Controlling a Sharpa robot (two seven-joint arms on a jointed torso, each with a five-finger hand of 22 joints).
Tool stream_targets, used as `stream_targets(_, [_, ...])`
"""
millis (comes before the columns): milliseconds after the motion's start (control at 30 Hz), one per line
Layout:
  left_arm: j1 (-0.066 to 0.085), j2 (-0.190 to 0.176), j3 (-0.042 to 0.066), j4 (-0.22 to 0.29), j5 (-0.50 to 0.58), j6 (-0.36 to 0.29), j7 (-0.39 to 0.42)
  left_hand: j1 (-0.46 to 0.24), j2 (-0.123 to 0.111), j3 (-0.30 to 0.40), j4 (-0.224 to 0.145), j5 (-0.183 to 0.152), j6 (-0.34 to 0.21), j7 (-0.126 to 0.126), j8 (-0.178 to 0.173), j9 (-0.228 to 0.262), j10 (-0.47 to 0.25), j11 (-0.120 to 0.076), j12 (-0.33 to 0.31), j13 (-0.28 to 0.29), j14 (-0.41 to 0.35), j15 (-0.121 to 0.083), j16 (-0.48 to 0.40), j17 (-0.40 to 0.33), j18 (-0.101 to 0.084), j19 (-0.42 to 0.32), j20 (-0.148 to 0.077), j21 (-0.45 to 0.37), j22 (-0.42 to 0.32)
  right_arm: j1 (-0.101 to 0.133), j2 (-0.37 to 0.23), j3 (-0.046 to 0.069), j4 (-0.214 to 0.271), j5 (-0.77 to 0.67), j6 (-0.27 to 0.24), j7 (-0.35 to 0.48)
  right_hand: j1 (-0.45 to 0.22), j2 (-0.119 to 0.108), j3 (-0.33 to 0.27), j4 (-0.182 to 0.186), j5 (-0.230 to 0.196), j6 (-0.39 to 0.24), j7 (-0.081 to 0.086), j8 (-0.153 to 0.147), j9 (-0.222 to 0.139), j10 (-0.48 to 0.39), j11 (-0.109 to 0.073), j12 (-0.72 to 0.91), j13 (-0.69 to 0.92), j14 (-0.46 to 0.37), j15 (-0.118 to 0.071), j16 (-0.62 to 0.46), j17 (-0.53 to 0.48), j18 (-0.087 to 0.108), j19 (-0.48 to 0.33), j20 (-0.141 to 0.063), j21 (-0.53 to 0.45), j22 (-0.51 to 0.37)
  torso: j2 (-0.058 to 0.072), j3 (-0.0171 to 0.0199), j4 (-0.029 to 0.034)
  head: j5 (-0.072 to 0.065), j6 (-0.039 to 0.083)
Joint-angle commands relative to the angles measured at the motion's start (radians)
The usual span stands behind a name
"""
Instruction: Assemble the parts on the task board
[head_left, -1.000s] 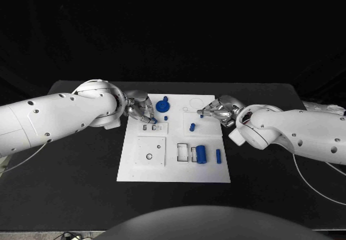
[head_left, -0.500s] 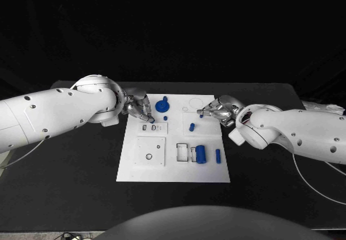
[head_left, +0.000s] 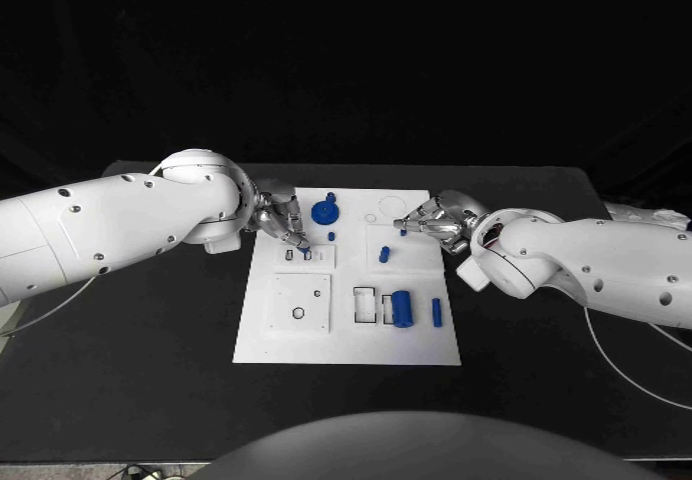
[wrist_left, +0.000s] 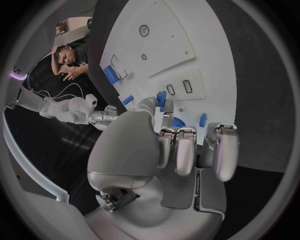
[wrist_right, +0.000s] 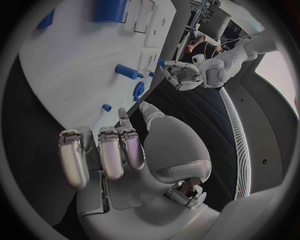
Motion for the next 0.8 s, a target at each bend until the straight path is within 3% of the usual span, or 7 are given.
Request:
stream_targets(33, [0.002,0.010,0.001,-0.004,0.078,0.043,-0.072,-0.014,-0.004,0.009,0.001,0.027,0.021,-0.011,-0.010,-0.007,0.104,-0.008,-0.005,0.263,0.104,-0.006,0.003,0.263,-0.007,0.105,-0.009,0.002,0.263,-0.001,0.001,0.000,0.001,-0.007,0.007,0.004,0.005,0.001,-0.005,0.001,0.004,-0.002,0.006,0.003,0.002,0.106,0.005,0.004,0.263,0.106,0.009,0.004,0.263,-0.007,0.105,0.008,0.004,0.263,0.001,0.0002,-0.0009,0.001,0.000])
stream_targets(333, [0.001,0.026,0.001,-0.011,0.104,0.051,-0.169,-0.046,-0.007,0.011,0.002,0.041,0.031,-0.010,-0.027,-0.015,0.104,-0.008,-0.005,0.263,0.104,-0.004,0.003,0.263,-0.007,0.105,-0.016,0.002,0.263,-0.001,0.001,0.000,0.001,-0.007,0.007,0.004,0.005,0.001,-0.005,0.001,0.004,-0.002,0.006,0.003,0.002,0.106,0.005,0.004,0.263,0.106,0.009,0.004,0.263,-0.007,0.105,0.008,0.004,0.263,0.000,0.0011,-0.0007,0.001,0.000])
stream_targets(800, [0.001,0.042,0.001,-0.018,0.096,0.058,-0.239,-0.051,-0.008,0.012,0.001,0.043,0.032,-0.011,-0.031,-0.017,0.104,-0.008,-0.005,0.263,0.104,-0.004,0.003,0.263,-0.007,0.105,-0.017,0.002,0.263,-0.001,0.001,0.000,0.002,-0.007,0.007,0.005,0.012,0.000,-0.004,-0.004,0.004,0.000,0.005,0.006,0.002,0.106,0.005,0.004,0.263,0.106,0.009,0.004,0.263,-0.007,0.105,0.008,0.004,0.263,0.000,0.0008,-0.0006,0.001,0.000])
